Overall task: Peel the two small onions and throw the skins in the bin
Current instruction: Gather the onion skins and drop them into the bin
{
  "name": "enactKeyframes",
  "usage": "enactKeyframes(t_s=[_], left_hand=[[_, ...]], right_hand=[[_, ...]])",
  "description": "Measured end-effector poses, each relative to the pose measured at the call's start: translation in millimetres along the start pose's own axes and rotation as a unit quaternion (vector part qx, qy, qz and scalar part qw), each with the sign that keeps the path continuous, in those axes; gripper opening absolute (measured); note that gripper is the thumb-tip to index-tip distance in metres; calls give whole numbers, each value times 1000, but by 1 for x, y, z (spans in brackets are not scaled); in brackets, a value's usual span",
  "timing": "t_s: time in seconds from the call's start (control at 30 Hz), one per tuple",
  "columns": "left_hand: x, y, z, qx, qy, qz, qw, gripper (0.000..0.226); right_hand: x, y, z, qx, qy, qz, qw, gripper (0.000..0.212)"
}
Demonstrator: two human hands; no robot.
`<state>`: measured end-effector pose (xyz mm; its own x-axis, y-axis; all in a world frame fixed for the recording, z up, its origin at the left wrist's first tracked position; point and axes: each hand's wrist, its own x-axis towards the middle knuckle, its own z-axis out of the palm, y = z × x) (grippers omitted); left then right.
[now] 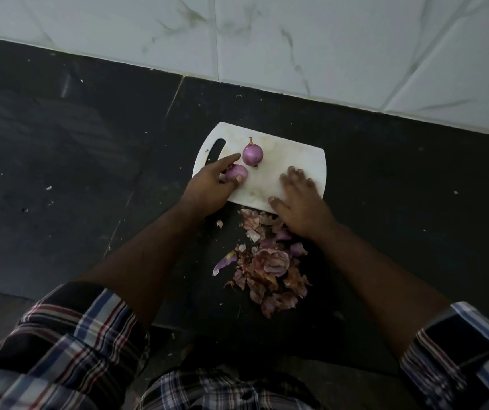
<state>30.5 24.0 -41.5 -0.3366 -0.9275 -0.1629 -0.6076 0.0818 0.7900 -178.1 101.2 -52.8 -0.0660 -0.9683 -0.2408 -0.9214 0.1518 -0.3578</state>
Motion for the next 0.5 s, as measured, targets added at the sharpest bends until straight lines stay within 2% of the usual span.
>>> enactKeyframes(t_s=[0.07,0.13,0.2,0.27,0.33,0.37,0.43,0.5], left_hand=[[-3,1,0,4,-10,3,1000,63],[-5,-1,-1,-3,-19,-1,1000,76],[-7,-2,-6,-27,-13,-17,999,82],[-14,-5,-12,3,25,-8,1000,62],[-27,-12,-16,68,37,21,997,30],[-34,-15,-15,94,6,34,995,23],[-46,-19,-7,149,-82,68,983,30],[-53,-16,5,195,-119,103,968,47]], right_hand=[[-19,-19,11,24,-44,-73,996,62],[-43,-31,7,122,-68,-92,986,53],[-60,-29,-2,216,24,-32,976,47],[-75,-16,-10,188,119,41,974,41],[-90,-4,-11,133,102,87,982,38],[-95,-2,-8,120,67,94,986,46],[-97,-7,2,75,31,113,990,60],[-93,-19,18,38,39,128,990,51]])
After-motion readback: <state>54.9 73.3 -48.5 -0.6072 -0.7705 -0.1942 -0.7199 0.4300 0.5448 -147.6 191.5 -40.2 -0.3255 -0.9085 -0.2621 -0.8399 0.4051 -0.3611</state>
